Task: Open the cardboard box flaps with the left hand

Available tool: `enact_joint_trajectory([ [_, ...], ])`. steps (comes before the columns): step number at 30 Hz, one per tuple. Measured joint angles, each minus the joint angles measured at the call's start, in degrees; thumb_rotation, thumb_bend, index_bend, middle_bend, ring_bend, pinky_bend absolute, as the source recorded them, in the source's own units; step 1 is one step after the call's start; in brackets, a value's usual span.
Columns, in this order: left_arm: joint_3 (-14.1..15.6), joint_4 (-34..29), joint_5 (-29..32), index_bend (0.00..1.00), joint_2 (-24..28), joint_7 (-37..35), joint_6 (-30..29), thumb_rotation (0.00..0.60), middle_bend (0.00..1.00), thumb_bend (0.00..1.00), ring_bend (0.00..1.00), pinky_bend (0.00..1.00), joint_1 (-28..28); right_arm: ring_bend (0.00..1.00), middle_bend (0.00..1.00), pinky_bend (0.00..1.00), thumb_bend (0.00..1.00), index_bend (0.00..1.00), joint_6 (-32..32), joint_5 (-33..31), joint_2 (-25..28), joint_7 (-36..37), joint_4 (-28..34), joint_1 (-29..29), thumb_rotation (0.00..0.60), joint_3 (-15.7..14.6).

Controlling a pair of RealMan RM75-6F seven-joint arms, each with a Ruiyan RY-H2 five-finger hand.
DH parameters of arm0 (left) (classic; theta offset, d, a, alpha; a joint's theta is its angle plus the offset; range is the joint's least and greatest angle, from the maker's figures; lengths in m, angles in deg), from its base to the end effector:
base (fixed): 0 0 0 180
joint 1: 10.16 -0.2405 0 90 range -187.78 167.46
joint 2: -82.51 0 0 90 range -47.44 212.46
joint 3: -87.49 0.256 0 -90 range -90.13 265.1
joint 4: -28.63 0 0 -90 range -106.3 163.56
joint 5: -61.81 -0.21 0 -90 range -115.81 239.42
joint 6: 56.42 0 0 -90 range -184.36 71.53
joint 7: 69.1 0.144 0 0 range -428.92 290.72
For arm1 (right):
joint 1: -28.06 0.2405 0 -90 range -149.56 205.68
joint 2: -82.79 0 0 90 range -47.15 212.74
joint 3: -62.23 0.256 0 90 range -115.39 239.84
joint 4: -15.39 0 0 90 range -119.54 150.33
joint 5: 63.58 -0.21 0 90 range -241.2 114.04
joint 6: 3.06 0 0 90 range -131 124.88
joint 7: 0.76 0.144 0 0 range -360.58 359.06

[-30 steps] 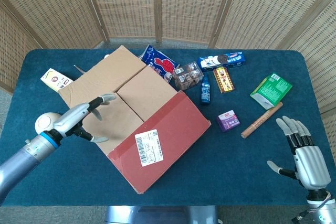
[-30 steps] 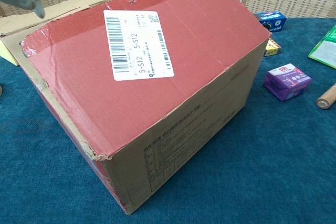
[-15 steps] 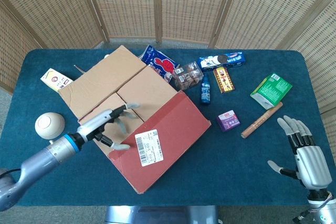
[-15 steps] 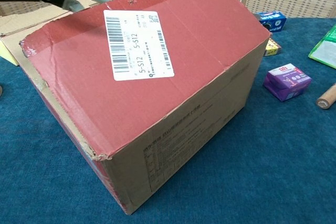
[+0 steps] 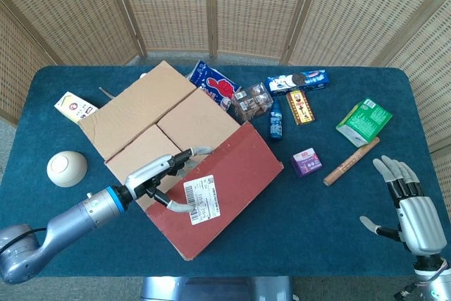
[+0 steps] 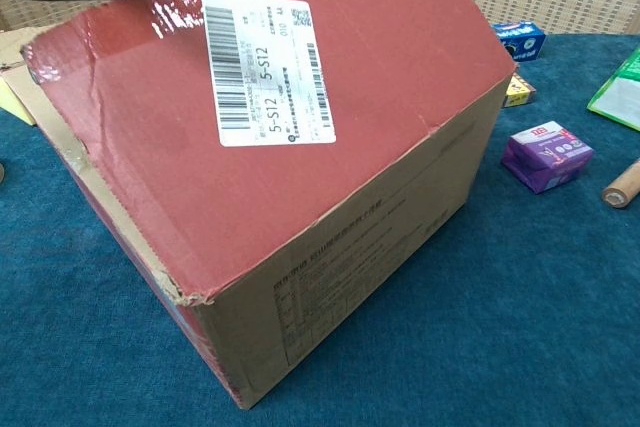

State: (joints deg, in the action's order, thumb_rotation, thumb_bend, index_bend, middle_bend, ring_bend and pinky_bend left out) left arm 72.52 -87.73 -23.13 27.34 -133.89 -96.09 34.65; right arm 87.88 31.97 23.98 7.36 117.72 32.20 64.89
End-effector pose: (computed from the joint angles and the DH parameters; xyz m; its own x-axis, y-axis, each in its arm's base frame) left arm -0.0594 0.2897 0.0981 -0.3973 0.7924 0.4630 0.7565 -0.0028 0.6540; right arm -0.2577 -0.1715 0.1780 0.1811 0.0592 0.9817 -0.9645 -0.1842 0.1890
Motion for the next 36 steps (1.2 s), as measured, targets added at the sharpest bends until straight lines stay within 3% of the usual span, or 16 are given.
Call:
enact_joint_trajectory([
  [10,-1.73,-2.35,0.56,0.06,-2.31,0.39,-3.06,0.600,0.05,0.24,0.24,0.46,1.98,0.00,0.00,0.00,0.00,0.00,0.06,0.55,-0.03,-0.38,0.27,-0.04,0.600,-0.24],
  [25,-3.72,-2.87,9.82,0.06,-10.31,8.04,-0.11,0.600,0.04,0.24,0.23,0.46,8.43,0.00,0.00,0.00,0.00,0.00,0.35,0.22,0.58,1.71,-0.03,-0.07,0.600,-0.09],
  [36,-4.77,-3.05,14.32,0.06,-13.25,13.05,2.34,0.600,0.04,0.24,0.23,0.45,11.52,0.00,0.00,0.00,0.00,0.00,0.21,-0.09,0.92,2.62,-0.18,0.00,0.600,-0.01],
])
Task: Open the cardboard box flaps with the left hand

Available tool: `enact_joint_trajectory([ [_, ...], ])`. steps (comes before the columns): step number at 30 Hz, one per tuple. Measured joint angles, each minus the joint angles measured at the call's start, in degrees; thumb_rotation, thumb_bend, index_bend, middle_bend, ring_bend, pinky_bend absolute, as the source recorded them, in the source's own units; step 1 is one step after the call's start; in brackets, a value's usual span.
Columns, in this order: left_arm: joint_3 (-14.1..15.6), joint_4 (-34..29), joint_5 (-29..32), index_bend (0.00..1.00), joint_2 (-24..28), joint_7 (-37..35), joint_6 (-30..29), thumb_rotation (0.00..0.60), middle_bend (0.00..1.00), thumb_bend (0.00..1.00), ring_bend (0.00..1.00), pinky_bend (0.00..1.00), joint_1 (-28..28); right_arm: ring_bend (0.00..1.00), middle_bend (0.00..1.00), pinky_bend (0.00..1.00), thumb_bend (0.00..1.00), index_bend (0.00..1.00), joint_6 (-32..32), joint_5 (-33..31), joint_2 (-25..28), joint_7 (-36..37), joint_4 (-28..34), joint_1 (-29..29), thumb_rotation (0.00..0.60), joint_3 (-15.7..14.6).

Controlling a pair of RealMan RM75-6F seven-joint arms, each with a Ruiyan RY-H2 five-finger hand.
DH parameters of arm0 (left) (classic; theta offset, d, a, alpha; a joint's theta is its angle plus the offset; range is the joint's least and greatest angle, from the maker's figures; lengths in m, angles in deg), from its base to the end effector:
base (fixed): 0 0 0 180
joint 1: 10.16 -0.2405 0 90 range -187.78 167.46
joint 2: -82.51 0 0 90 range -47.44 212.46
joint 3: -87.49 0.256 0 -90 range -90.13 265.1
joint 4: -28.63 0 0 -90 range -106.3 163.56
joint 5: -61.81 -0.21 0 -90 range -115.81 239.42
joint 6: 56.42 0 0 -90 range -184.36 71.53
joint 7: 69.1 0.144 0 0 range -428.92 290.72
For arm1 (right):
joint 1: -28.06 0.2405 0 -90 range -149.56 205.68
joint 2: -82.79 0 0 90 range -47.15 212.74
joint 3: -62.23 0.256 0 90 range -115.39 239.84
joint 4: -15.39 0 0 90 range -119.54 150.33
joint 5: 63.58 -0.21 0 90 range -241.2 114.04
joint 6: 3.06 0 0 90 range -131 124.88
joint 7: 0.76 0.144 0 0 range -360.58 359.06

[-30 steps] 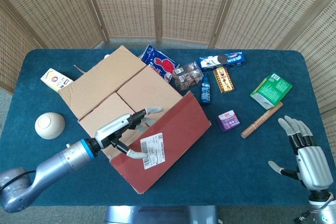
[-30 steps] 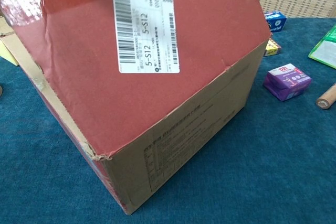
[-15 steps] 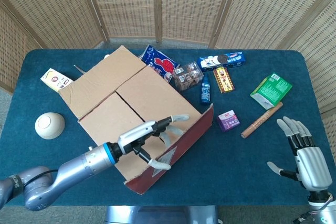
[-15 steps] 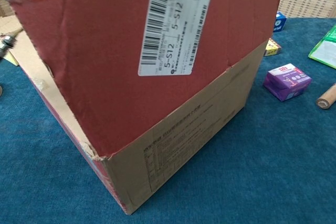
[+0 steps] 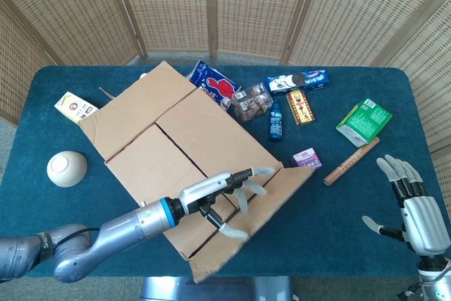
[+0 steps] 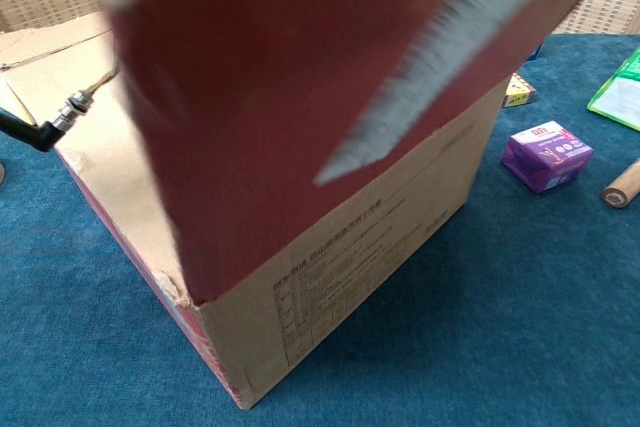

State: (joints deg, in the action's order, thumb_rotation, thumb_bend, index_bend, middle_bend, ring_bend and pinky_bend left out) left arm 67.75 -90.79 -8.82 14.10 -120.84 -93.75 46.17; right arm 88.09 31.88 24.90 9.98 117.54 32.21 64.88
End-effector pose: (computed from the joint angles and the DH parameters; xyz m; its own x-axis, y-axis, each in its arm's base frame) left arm 0.0338 0.2699 0.0514 -0.3167 0.8932 0.3193 0.6723 -0.0261 0.7398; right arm -0.2593 -0.1716 0.1830 0.1550 0.0558 0.9863 -0.9690 -0.1857 0.1628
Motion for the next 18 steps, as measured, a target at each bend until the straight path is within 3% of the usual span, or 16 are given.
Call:
enact_joint_trajectory([
  [8,0.70,0.40,4.12,0.06,-2.61,5.68,1.01,0.600,0.02,0.24,0.19,0.42,1.94,0.00,0.00,0.00,0.00,0.00,0.02,0.01,0.04,0.20,-0.05,-0.01,0.600,0.00],
  [12,1.79,1.01,4.52,0.06,-3.07,11.13,-0.35,0.600,0.00,0.24,0.10,0.31,2.12,0.00,0.00,0.00,0.00,0.00,0.06,-0.12,0.18,0.70,-0.08,-0.03,0.600,0.03],
  [18,4.66,1.76,6.16,0.03,-2.46,24.83,-5.57,0.600,0.00,0.24,0.01,0.16,1.23,0.00,0.00,0.00,0.00,0.00,0.37,0.16,0.40,1.33,-0.03,-0.12,0.600,-0.02],
])
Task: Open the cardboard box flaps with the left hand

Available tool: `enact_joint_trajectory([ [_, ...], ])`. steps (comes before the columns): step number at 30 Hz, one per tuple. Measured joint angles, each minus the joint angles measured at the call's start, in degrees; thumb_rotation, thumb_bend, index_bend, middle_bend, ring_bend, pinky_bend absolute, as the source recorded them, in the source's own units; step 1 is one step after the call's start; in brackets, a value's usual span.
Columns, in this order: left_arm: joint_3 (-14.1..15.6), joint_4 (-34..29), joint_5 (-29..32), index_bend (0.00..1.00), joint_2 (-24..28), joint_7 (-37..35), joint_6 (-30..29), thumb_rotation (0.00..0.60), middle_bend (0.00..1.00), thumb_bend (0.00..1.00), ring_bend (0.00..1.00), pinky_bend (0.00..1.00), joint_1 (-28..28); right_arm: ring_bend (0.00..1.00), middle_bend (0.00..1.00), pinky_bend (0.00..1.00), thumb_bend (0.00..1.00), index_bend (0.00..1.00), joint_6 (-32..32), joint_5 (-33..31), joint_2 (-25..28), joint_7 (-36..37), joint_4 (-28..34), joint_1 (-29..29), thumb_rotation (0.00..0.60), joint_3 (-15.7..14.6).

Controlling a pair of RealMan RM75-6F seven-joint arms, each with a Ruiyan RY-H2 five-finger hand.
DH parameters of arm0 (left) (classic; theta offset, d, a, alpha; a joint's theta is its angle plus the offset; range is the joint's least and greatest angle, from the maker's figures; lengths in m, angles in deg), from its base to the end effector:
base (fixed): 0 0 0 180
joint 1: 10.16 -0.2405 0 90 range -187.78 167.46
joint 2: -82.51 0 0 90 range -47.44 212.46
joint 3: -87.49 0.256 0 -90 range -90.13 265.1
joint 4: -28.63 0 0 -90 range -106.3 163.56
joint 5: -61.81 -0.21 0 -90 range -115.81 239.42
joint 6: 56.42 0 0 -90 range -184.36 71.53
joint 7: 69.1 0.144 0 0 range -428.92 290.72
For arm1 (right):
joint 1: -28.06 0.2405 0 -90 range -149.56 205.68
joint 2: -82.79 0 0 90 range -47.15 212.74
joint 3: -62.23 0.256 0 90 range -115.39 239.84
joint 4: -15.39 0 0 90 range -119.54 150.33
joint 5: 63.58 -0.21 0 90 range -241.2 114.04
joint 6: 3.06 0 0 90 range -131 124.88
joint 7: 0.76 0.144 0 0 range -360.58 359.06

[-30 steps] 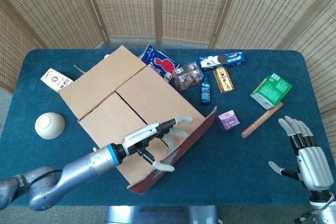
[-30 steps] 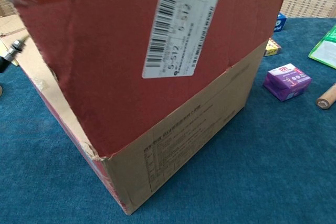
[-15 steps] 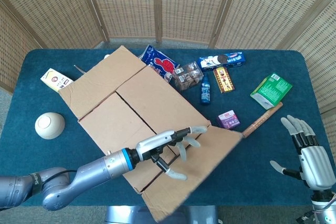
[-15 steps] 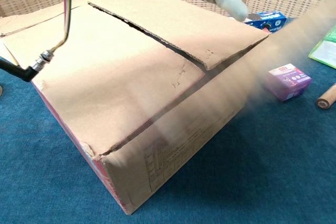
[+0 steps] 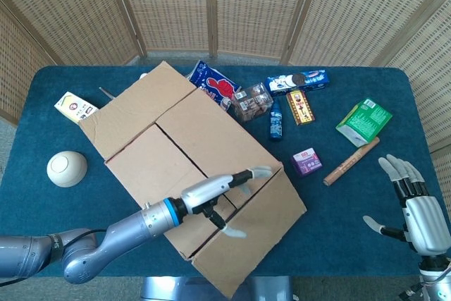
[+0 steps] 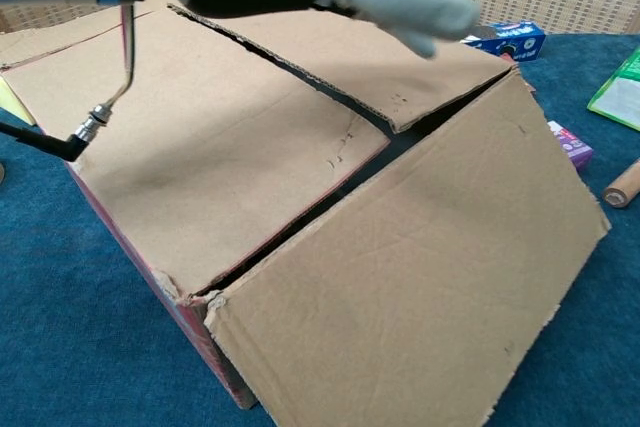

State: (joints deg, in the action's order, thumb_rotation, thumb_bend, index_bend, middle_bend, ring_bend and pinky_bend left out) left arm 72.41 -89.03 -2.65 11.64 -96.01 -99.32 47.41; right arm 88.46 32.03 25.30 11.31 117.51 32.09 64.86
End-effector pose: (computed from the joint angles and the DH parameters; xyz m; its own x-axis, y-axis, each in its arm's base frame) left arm 0.0166 0.2782 0.0376 -0.1239 0.7995 0.5878 0.7839 -0.2843 0.5520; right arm -0.2595 -0.1709 0.1856 0.1388 0.0571 0.9887 -0.9710 -0.1885 0.1472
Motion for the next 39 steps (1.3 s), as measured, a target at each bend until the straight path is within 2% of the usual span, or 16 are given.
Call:
enact_joint_trajectory([
  [9,5.61,3.43,-0.82,0.00,0.69,20.69,-12.22,0.600,0.00,0.24,0.00,0.01,-4.48,0.00,0.00,0.00,0.00,0.00,0.00,0.37,0.02,-0.19,0.17,-0.05,0.600,-0.20],
  [16,8.40,9.26,-5.07,0.00,-0.77,31.90,-19.54,0.600,0.00,0.24,0.00,0.00,-8.25,0.00,0.00,0.00,0.00,0.00,-0.30,0.51,-0.23,-0.84,0.22,0.06,0.600,-0.31],
  [25,8.79,12.61,-8.03,0.00,-2.38,35.50,-20.27,0.600,0.00,0.24,0.00,0.00,-10.13,0.00,0.00,0.00,0.00,0.00,-0.44,0.32,-0.22,-0.51,0.15,0.15,0.600,-0.27],
  [39,5.39,18.24,-7.64,0.00,-8.46,42.65,-20.99,0.600,0.00,0.24,0.00,0.00,-9.16,0.00,0.00,0.00,0.00,0.00,-0.30,0.40,-0.07,0.20,0.06,0.15,0.600,-0.29],
])
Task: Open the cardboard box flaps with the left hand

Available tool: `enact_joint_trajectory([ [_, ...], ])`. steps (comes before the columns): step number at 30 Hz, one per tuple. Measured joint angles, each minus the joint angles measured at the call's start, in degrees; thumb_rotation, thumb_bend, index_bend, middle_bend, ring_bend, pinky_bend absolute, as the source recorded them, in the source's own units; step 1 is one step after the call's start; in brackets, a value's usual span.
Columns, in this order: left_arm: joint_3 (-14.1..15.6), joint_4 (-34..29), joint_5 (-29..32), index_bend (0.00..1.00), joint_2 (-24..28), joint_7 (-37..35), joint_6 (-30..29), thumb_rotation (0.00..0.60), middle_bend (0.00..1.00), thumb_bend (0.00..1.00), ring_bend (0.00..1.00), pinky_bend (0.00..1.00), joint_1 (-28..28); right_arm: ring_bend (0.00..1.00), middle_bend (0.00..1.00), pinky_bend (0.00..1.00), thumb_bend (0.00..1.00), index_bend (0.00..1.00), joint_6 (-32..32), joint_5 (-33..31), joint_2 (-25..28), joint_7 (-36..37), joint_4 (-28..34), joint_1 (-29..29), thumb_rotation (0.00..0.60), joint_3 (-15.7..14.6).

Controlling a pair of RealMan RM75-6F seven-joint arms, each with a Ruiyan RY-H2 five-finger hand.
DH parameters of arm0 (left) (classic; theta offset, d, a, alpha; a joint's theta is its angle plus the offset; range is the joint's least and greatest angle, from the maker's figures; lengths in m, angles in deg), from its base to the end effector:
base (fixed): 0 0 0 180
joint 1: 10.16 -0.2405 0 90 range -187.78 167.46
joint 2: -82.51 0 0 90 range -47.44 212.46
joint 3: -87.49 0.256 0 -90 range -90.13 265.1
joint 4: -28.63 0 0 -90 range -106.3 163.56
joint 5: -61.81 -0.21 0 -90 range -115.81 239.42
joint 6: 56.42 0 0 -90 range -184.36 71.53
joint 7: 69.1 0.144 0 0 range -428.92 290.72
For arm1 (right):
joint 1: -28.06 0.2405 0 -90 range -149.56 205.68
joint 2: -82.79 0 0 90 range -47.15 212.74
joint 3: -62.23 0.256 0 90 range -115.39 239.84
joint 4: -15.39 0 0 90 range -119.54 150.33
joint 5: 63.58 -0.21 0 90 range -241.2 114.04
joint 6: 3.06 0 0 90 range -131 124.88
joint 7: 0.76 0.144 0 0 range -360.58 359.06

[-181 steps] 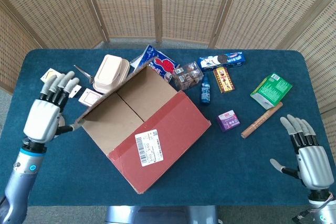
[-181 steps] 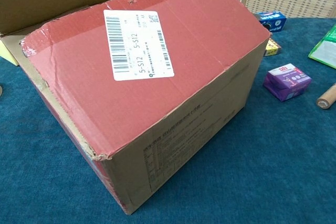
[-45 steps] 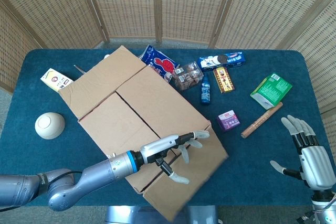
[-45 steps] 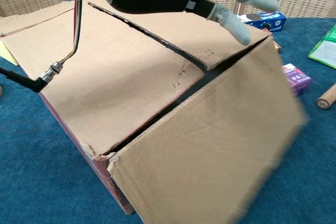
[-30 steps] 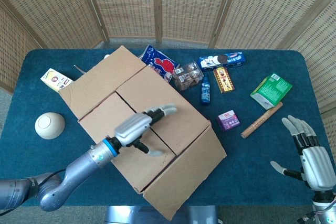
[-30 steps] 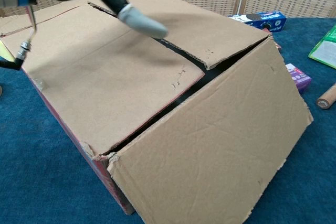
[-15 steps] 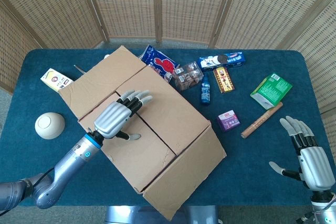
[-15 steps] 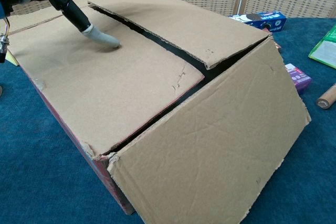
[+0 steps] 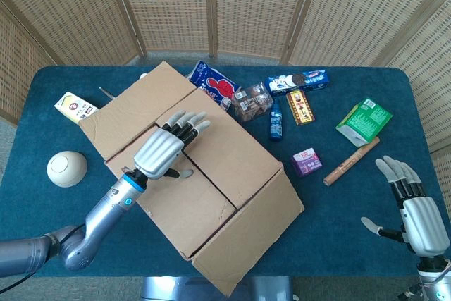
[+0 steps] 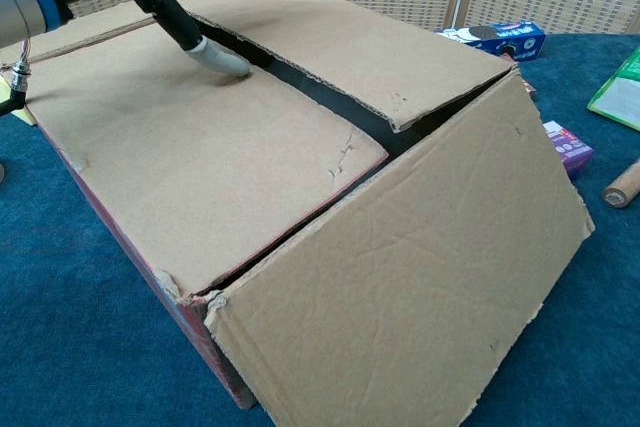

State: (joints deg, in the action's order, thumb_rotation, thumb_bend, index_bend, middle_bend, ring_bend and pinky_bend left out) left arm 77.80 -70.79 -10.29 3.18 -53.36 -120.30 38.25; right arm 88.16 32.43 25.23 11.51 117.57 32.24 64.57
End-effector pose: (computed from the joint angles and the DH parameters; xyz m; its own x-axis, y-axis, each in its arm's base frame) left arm -0.0688 0.3303 0.0397 0.3547 0.1015 0.9295 0.7775 -0.5841 -0.2330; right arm -0.2586 -0.1705 0.1835 0.1346 0.0455 0.9898 -0.9706 -0.1948 0.1410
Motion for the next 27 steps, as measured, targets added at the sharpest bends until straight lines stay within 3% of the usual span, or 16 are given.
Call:
enact_joint_trajectory([
  [14,-3.80,6.81,2.49,0.00,-6.15,3.55,0.83,0.600,0.00,0.24,0.00,0.00,2.39,0.00,0.00,0.00,0.00,0.00,-0.58,-0.47,0.00,0.48,-0.25,0.23,0.600,0.01],
  [27,-8.70,8.01,2.29,0.00,-4.46,5.08,0.43,0.600,0.00,0.24,0.00,0.02,4.70,0.00,0.00,0.00,0.00,0.00,-1.36,-1.78,0.04,1.20,-0.60,0.50,0.600,0.34],
])
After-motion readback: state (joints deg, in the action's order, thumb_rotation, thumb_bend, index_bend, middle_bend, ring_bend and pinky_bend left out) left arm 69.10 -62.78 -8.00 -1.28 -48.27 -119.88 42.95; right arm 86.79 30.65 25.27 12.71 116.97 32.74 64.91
